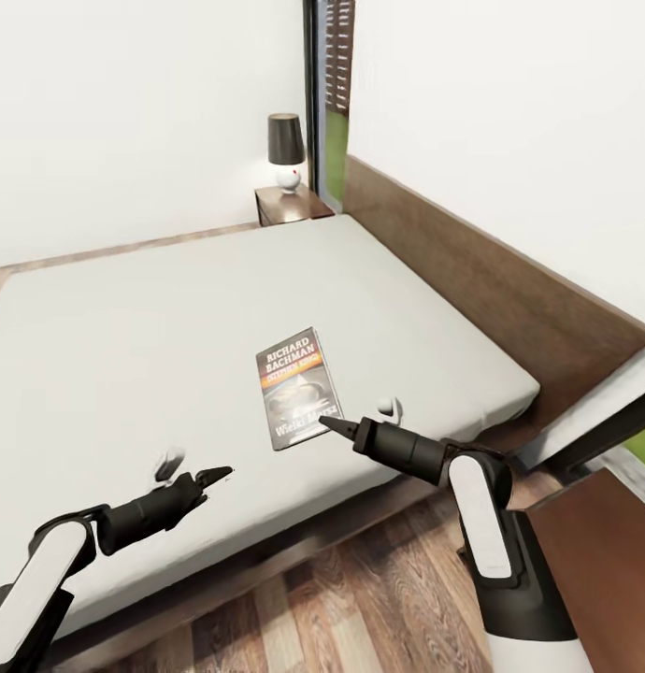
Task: In the bedroom, move the book from the bed onto either nightstand, and place the two sandals side by side next to the bed.
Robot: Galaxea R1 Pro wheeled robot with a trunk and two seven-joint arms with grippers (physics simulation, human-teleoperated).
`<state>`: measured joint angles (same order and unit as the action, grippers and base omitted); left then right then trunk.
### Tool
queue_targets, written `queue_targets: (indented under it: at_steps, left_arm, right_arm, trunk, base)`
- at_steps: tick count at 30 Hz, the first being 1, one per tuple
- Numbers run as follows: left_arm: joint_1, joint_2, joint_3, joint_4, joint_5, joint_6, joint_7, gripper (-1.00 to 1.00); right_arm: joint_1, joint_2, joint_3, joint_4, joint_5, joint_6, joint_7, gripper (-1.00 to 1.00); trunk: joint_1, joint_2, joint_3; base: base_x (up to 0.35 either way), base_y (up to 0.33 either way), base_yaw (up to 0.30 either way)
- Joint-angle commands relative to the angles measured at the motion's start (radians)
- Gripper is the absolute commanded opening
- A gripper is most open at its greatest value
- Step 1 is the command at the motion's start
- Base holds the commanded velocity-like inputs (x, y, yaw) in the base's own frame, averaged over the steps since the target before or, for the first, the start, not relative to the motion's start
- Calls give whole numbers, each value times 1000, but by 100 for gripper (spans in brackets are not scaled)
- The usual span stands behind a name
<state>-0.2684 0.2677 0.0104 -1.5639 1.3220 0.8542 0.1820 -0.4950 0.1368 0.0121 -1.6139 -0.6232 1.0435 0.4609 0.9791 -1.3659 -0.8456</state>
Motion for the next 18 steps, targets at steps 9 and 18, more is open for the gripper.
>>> queue_targets:
  at_steps: [9,18]
  left_arm:
    - [20,-4,-43,23,-29,-55,3,100]
    - [110,-4,-47,-9,-37,-108,7,100]
  right_arm:
    - [3,1,-1,-1,10,4,-16,-100]
    - [3,3,5,-1,10,4,-36,-100]
  trunk:
    - [-35,63,31]
    - [-69,126,63]
  base:
    - [0,0,259]
    - [0,0,269]
